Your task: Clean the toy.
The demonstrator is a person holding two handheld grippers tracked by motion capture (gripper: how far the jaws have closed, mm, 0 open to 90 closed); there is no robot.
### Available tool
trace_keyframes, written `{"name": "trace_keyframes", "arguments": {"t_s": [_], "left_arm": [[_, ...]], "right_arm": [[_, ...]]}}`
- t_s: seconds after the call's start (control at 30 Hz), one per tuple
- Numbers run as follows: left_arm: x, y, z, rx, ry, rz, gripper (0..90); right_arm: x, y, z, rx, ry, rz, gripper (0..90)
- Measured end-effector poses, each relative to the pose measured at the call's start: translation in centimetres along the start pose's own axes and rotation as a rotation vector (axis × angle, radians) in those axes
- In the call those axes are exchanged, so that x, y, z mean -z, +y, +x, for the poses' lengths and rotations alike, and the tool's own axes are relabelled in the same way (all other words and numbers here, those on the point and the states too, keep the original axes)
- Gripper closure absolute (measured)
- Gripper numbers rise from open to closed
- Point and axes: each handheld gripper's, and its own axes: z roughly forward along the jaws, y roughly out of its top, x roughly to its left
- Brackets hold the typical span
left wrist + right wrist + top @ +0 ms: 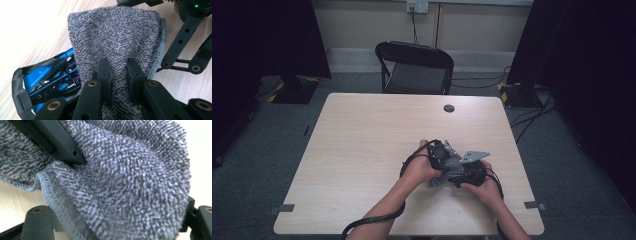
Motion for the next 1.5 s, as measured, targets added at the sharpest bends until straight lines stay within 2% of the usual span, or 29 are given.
{"name": "trace_keyframes", "arguments": {"t_s": [0.1, 0.3, 0.77, 1.1, 1.5], "left_arm": [[0.2, -0.1, 0.2, 0.013, 0.01, -0.007, 76.3], [0.8, -0.2, 1.0, 0.027, 0.055, 0.004, 76.2], [1.3, -1.0, 2.7, 0.092, 0.073, 0.004, 76.2], [1.8, -1.3, 3.7, 0.115, 0.095, 0.022, 76.3], [2.0, -2.0, 4.8, 0.155, 0.114, 0.004, 76.2]], "right_arm": [[0.0, 0.0, 0.0, 0.001, 0.0, 0.0, 24.1], [0.0, 0.0, 0.0, 0.001, 0.0, 0.0, 24.1], [0.0, 0.0, 0.0, 0.002, 0.001, 0.0, 24.1], [0.0, 0.0, 0.0, 0.002, 0.001, 0.0, 24.1], [0.0, 0.0, 0.0, 0.002, 0.001, 0.0, 24.1]]}}
